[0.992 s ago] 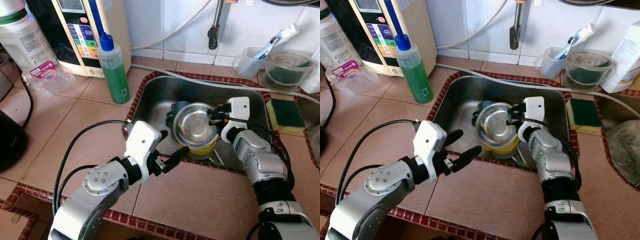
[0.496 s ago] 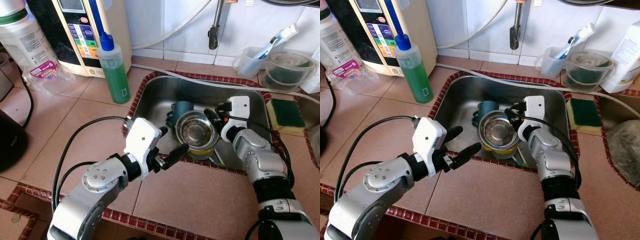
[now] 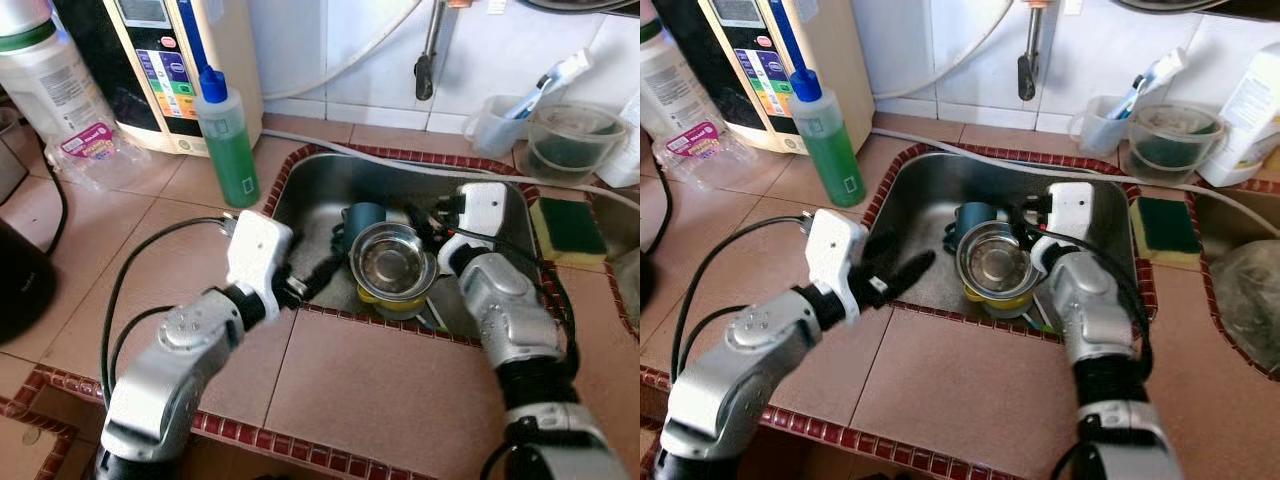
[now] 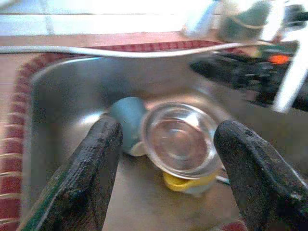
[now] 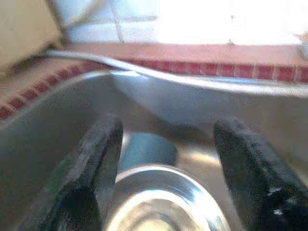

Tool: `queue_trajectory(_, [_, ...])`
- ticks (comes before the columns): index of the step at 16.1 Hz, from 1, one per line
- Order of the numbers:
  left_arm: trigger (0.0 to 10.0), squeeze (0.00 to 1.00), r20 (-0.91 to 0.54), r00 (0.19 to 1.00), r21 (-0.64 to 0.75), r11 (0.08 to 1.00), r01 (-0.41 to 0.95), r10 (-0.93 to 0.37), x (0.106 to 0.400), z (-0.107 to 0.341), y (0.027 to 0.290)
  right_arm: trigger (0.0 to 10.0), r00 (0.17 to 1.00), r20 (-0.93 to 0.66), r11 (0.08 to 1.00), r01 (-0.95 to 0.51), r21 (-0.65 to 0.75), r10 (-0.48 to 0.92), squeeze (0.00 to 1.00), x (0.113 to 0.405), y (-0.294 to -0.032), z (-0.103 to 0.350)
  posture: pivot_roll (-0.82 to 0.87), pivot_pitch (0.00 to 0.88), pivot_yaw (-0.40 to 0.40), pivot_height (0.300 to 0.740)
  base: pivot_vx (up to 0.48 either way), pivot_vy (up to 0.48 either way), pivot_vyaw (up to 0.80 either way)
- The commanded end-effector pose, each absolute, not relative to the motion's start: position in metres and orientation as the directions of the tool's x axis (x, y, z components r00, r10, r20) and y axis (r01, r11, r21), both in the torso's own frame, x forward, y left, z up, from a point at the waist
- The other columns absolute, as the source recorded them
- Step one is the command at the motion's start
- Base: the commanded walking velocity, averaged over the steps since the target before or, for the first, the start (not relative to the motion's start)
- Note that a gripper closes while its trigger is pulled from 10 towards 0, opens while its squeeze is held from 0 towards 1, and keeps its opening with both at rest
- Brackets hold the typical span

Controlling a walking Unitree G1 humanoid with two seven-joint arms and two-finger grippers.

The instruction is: Kitchen organization

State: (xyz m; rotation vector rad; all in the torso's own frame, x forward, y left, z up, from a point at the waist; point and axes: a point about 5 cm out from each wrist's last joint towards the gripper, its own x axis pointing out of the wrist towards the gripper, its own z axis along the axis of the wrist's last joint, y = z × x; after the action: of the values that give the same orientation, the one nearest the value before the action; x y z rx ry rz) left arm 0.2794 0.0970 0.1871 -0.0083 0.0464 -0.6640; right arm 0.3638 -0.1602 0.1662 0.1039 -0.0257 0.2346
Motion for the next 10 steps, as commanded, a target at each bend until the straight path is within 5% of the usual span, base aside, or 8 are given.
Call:
queue_trajectory(1, [10.0, 0.00, -0.029, 0.817, -0.013, 0.817, 0.576, -0.576, 0.285, 0.188, 0.103, 10.0, 0.968, 0.080, 0.963, -0.246, 0.108, 0.238, 1.00, 0.359, -0.155, 0.169, -0.08, 0.065, 0.055, 0.740, 0.000, 0.000, 0.00])
queue_trajectory(10, [10.0, 0.00, -0.055, 0.913, 0.103, 0.907, 0.409, -0.405, 0.313, 0.159, 0.118, 10.0, 0.964, 0.215, 0.975, -0.187, 0.117, 0.159, 1.00, 0.335, -0.155, 0.165, -0.13, 0.000, 0.062, 0.740, 0.000, 0.000, 0.00])
